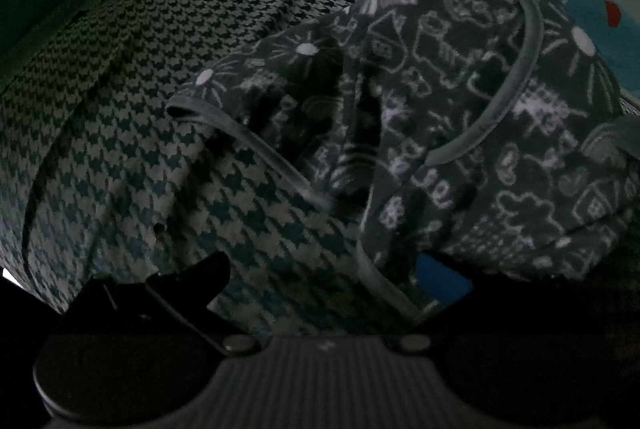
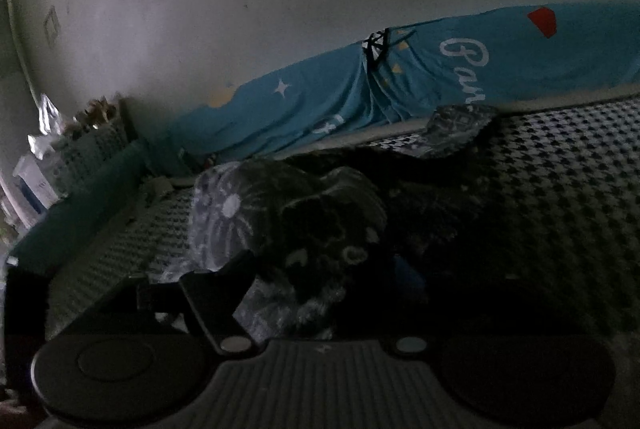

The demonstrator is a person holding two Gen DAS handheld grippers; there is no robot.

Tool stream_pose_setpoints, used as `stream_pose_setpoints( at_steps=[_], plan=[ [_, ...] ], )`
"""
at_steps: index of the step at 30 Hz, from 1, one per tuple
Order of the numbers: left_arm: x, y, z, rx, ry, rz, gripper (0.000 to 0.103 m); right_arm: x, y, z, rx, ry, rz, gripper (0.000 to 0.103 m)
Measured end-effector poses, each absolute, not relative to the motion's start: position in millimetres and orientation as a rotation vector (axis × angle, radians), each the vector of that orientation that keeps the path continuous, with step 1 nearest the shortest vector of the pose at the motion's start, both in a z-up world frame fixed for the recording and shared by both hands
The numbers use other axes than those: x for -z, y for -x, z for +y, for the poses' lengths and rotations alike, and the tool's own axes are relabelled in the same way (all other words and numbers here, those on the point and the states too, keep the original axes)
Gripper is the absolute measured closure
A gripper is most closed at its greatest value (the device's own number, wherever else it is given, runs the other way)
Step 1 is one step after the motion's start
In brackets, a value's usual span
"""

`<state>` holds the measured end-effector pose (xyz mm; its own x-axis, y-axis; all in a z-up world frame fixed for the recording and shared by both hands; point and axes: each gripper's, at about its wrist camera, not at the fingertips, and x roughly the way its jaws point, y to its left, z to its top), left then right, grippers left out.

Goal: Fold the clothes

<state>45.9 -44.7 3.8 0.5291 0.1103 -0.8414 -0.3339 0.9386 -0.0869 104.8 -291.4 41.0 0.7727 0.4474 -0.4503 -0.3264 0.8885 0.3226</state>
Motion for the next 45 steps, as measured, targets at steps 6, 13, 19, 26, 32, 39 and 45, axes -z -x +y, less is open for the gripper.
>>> stream_pose_setpoints(
  at_steps=[6,13,19,26,32,39,45],
  plan=[
    [-26,-35,-32,-0.293,0.277,0.894,0.0,-37,-106,-280,-0.468,-0.218,0.548,0.061],
    [-75,-33,-23,-0.292,0.297,0.746,0.0,-37,-86,-260,-0.579,-0.11,0.513,0.085],
    [-94,-47,-39,-0.222,0.263,0.708,0.0,-29,-65,-231,-0.691,0.008,0.507,0.087],
    [-95,-65,-63,-0.113,0.219,0.723,0.0,-15,-49,-207,-0.746,0.084,0.518,0.087],
    [-89,-83,-83,0.0,0.142,0.746,0.0,-12,-48,-207,-0.746,0.068,0.527,0.087],
    [-74,-106,-114,0.076,-0.037,0.781,0.0,-8,-42,-204,-0.739,0.074,0.516,0.085],
    [-60,-122,-123,0.052,-0.147,0.827,0.0,-6,-36,-202,-0.729,0.078,0.5,0.084]
  ],
)
